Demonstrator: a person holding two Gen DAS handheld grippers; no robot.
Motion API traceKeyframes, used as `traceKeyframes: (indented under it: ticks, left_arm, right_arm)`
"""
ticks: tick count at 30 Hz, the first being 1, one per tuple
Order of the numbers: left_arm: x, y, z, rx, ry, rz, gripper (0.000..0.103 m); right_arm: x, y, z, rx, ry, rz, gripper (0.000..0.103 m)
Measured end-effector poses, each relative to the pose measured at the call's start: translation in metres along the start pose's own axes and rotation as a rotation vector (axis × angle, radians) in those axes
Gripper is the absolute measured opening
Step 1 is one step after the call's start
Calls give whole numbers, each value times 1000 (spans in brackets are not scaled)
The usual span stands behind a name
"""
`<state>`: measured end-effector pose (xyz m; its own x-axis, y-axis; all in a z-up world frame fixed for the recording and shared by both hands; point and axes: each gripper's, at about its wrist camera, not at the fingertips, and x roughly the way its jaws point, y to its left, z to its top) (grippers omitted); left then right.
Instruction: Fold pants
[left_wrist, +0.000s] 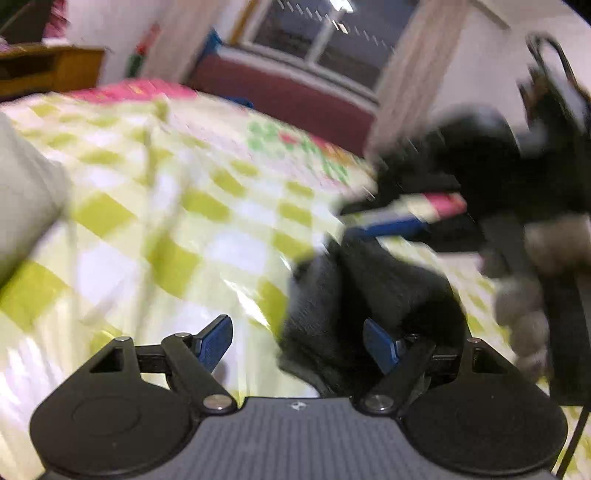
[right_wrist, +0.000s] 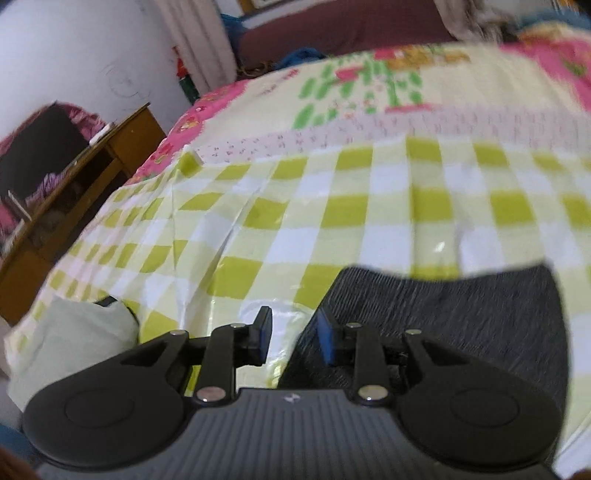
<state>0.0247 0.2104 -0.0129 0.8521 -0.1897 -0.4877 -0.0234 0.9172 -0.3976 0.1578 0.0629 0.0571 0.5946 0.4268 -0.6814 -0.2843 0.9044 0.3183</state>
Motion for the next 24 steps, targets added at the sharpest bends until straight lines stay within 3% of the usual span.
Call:
traceKeyframes:
  ticks: [4, 7, 12, 15, 18, 20, 24]
  left_arm:
    - [-33, -4, 7, 56, -128, 52, 91]
    - [-40, -21, 10, 182, -125, 10, 91]
    - [-17, -61, 11, 418, -99, -83, 92]
    - [14, -73, 17, 520, -63, -70, 92]
    - [60, -70, 30, 505, 62, -19, 92]
    - [94, -65, 32, 471, 168, 34, 99]
    - [122, -45, 37, 363, 245, 78, 103]
  right_arm:
    - [-24, -9, -10, -33, -15, 72, 29]
    - [-36, -23, -24, -18, -39, 50, 28]
    - [-41, -61, -30, 9, -52, 0, 30]
    - [-25, -81, -21, -5, -46, -2, 31]
    - [4, -98, -17, 4, -7, 19, 28]
    - [27, -109, -20, 18, 33, 11, 26]
    - [41, -132, -23, 118, 44, 54, 21]
